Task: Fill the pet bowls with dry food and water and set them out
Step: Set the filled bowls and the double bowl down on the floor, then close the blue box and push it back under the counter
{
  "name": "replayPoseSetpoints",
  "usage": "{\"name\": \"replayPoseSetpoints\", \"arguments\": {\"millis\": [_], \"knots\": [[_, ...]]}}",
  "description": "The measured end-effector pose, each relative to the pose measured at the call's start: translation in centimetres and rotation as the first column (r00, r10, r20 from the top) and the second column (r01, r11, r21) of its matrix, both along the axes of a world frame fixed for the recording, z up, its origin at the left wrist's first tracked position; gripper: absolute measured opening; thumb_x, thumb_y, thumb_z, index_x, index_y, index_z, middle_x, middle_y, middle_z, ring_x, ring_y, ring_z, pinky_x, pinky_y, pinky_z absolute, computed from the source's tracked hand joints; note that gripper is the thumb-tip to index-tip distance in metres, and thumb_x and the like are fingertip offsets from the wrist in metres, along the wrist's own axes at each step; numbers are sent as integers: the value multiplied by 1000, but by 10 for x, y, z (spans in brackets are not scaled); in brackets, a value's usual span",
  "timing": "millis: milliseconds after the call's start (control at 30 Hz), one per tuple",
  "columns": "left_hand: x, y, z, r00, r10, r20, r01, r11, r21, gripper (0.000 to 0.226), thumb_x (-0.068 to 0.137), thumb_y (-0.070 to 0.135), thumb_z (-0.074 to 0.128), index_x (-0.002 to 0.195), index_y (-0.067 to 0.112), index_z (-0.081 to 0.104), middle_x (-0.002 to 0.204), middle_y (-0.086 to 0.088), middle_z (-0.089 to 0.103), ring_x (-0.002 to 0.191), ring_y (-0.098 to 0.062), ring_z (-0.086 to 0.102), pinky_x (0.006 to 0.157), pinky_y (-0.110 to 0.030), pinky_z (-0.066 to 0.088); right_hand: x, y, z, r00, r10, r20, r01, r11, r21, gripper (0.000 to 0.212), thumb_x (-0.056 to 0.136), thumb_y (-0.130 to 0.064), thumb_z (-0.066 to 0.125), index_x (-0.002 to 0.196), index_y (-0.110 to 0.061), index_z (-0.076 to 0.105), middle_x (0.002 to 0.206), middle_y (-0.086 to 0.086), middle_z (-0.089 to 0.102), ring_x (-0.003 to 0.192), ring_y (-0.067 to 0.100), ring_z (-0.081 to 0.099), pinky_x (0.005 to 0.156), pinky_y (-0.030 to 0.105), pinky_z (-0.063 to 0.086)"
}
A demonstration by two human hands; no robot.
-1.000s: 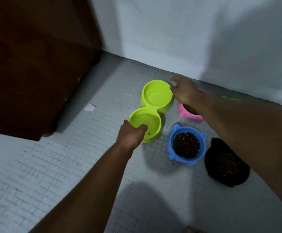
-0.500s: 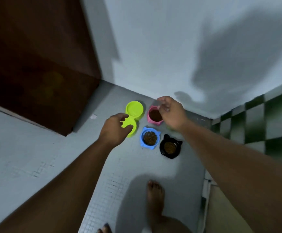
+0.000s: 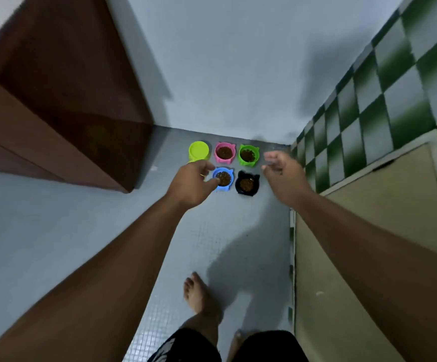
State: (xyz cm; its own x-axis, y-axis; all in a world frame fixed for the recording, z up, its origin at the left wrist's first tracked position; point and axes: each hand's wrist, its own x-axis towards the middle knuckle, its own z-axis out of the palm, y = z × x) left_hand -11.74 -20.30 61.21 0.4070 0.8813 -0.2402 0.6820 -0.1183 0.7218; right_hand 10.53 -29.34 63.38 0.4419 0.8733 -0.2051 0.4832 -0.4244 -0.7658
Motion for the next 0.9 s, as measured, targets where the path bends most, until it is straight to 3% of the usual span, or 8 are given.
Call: {"name": "replayPoseSetpoints", "arguments": {"millis": [67, 167, 300, 400, 500, 633, 767, 900], "knots": [[-6, -29, 9, 1000, 6, -2, -6, 1000, -1, 31, 87, 31, 79, 114, 18, 71, 105, 0, 69, 93, -17, 66, 87, -29, 52, -7, -28, 0, 1000, -18, -25, 19, 999, 29, 32, 97, -21, 60, 129, -19, 59, 121, -6, 64, 107, 13, 61, 93, 32, 53], [-14, -67, 19, 1000, -2, -16, 3, 999, 35, 30, 87, 32, 79, 112, 19, 71, 102, 2, 68, 91, -16, 65, 86, -26, 50, -17, -64, 4, 994, -56, -98, 64, 995, 75, 32, 98, -13, 60, 130, -13, 58, 117, -5, 61, 95, 3, 57, 74, 7, 44], [-21, -115, 34, 998, -40, -46, 43, 997, 71, 30, 88, 32, 78, 114, 19, 71, 102, 2, 68, 93, -16, 64, 85, -25, 49, -29, -117, 10, 989, -83, -124, 96, 989, 110, 31, 96, -11, 63, 127, -13, 59, 119, -2, 62, 96, 5, 58, 74, 7, 43], [-22, -148, 50, 995, -94, -41, 98, 991, 95, 30, 90, 32, 77, 115, 18, 71, 102, 3, 67, 93, -15, 62, 82, -22, 44, -39, -157, 19, 985, -95, -141, 115, 983, 143, 31, 96, -9, 63, 126, -13, 59, 113, -4, 61, 96, 7, 58, 67, -2, 41], [-22, -177, 65, 985, -171, 2, 170, 980, 100, 28, 91, 24, 76, 115, 11, 70, 95, 7, 64, 90, -14, 60, 73, -10, 39, -54, -197, 30, 980, -160, -118, 179, 969, 170, 30, 96, -11, 63, 125, -13, 59, 110, -4, 61, 91, 4, 57, 76, 11, 44], [-30, -212, 76, 955, -292, 51, 284, 952, 117, 21, 91, 24, 75, 108, 14, 68, 98, -2, 70, 91, -18, 64, 70, -9, 43, -87, -257, 46, 967, -244, -69, 253, 949, 186, 32, 96, -13, 63, 127, -10, 58, 114, 0, 62, 94, 11, 58, 84, 22, 45], [-52, -251, 96, 903, -399, 156, 386, 916, 107, 16, 91, 19, 76, 104, 16, 67, 99, -9, 73, 88, -18, 65, 83, -26, 52, -132, -312, 64, 920, -390, -24, 387, 901, 194, 27, 94, -19, 65, 120, -13, 61, 109, -1, 63, 90, 14, 64, 81, 24, 47], [-68, -290, 113, 838, -518, 172, 504, 855, 120, 22, 90, 23, 76, 110, 14, 70, 98, -8, 72, 93, -25, 70, 91, -38, 57, -171, -368, 90, 851, -526, -5, 511, 824, 243, 27, 95, -20, 64, 121, -14, 61, 112, -1, 65, 90, 10, 63, 80, 21, 47]]}}
